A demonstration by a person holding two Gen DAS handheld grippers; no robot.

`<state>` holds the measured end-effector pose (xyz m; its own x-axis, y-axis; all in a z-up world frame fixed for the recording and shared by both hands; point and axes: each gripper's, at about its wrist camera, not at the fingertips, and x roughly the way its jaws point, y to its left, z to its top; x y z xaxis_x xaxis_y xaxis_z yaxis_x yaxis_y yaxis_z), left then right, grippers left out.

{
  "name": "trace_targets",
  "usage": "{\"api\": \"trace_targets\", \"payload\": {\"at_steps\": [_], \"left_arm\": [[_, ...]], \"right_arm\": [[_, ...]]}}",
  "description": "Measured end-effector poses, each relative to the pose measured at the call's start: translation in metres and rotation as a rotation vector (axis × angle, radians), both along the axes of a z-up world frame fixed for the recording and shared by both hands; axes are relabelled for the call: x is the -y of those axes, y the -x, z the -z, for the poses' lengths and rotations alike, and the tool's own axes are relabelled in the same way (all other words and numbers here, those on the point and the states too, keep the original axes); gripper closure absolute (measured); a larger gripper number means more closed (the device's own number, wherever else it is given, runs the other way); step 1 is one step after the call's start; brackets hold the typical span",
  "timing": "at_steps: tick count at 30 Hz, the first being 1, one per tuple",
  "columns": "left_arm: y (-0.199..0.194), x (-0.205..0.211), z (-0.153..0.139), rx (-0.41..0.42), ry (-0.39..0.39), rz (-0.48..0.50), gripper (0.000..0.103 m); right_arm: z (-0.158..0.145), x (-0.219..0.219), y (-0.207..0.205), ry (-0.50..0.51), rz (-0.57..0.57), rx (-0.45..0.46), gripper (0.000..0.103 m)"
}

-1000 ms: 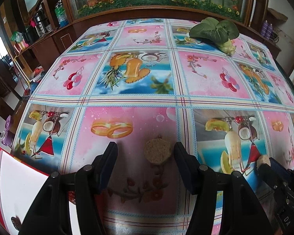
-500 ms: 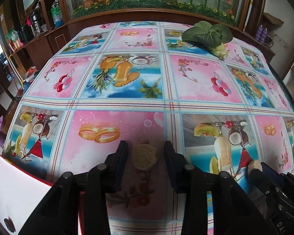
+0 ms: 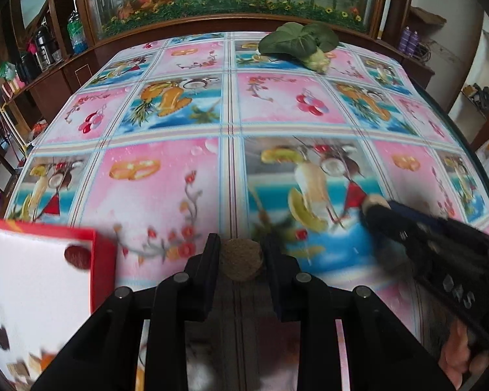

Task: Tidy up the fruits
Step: 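Grasp a round sesame-coated cake with the left tool while the right tool holds its cake, then carry the sesame cake and the beige cake over the white tray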

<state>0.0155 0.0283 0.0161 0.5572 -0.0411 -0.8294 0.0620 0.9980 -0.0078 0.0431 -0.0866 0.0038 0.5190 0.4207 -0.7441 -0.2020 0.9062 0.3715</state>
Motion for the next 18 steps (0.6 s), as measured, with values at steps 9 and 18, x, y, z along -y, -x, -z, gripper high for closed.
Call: {"api": "trace_targets", "payload": {"at_steps": [9, 18], "left_arm": [[0.039, 0.016, 0.000, 0.043, -0.054, 0.003, 0.076], [0.043, 0.018, 0.002, 0.071, -0.078, -0.001, 0.076]], "right_arm": [[-0.001, -0.004, 0.001, 0.032, -0.003, 0.020, 0.080], [-0.001, -0.006, 0.002, 0.050, -0.001, 0.040, 0.080]]}}
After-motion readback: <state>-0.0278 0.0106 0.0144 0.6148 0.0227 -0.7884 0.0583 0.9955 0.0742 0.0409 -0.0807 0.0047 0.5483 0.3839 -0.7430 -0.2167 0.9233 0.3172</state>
